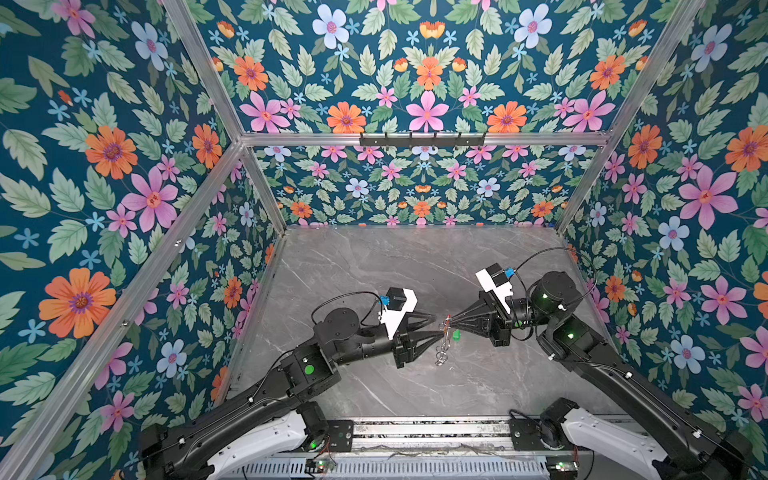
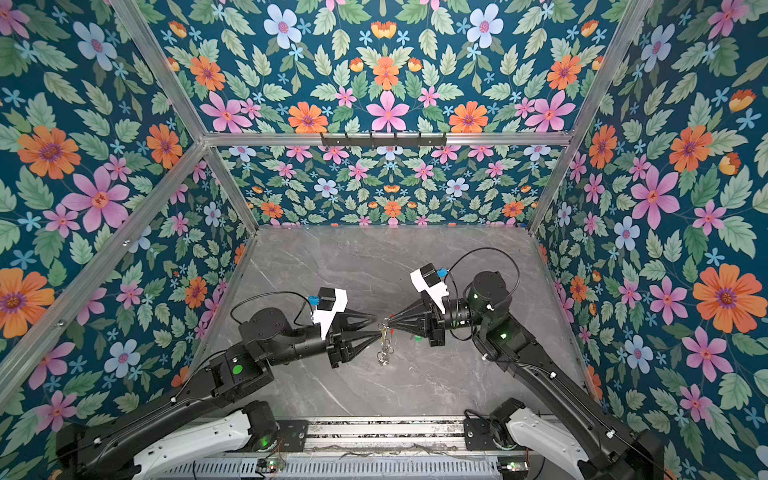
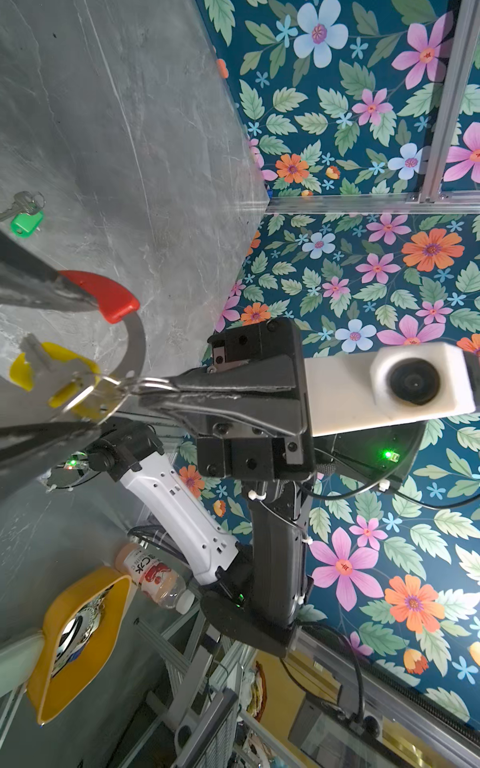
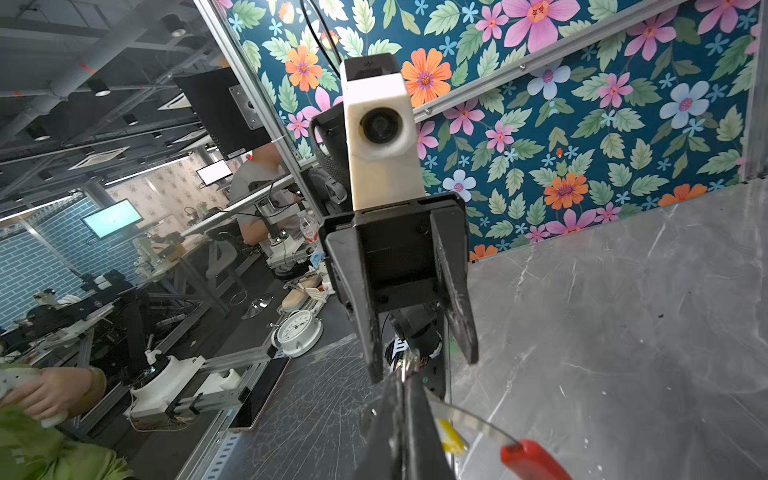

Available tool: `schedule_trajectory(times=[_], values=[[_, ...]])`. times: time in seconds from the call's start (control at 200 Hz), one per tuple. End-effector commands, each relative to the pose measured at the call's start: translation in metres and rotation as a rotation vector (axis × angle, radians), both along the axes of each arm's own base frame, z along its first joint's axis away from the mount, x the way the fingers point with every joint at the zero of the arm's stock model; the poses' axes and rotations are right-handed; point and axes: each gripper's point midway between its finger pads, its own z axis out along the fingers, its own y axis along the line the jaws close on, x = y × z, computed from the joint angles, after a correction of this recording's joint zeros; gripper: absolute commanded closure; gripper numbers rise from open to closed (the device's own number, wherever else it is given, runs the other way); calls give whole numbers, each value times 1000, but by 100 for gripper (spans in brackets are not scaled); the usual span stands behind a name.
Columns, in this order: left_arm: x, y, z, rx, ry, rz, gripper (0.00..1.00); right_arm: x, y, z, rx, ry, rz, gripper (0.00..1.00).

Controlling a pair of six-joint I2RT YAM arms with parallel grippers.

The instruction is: Remove the keys from the keyring

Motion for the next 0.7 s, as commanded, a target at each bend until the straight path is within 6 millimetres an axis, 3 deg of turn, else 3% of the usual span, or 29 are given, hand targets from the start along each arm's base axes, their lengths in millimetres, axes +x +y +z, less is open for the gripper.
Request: schedule_trajectory(times=[0.0, 0.22, 0.41, 0.59, 0.695], values=[[-2, -1, 14, -53, -35, -18, 63, -3, -1, 8, 26, -29, 8, 100], [-3, -3, 13, -48, -31, -28, 80, -3, -1, 9, 31, -33, 8, 100], [-5, -4, 10, -40, -25, -40, 81, -4, -1, 10, 35, -37, 20, 100], [-7, -5, 12, -52, -28, -55, 100, -4, 0, 13, 43, -43, 32, 100], [-6, -5, 12, -56, -23, -54, 100, -3, 1, 14, 47, -40, 31, 100]])
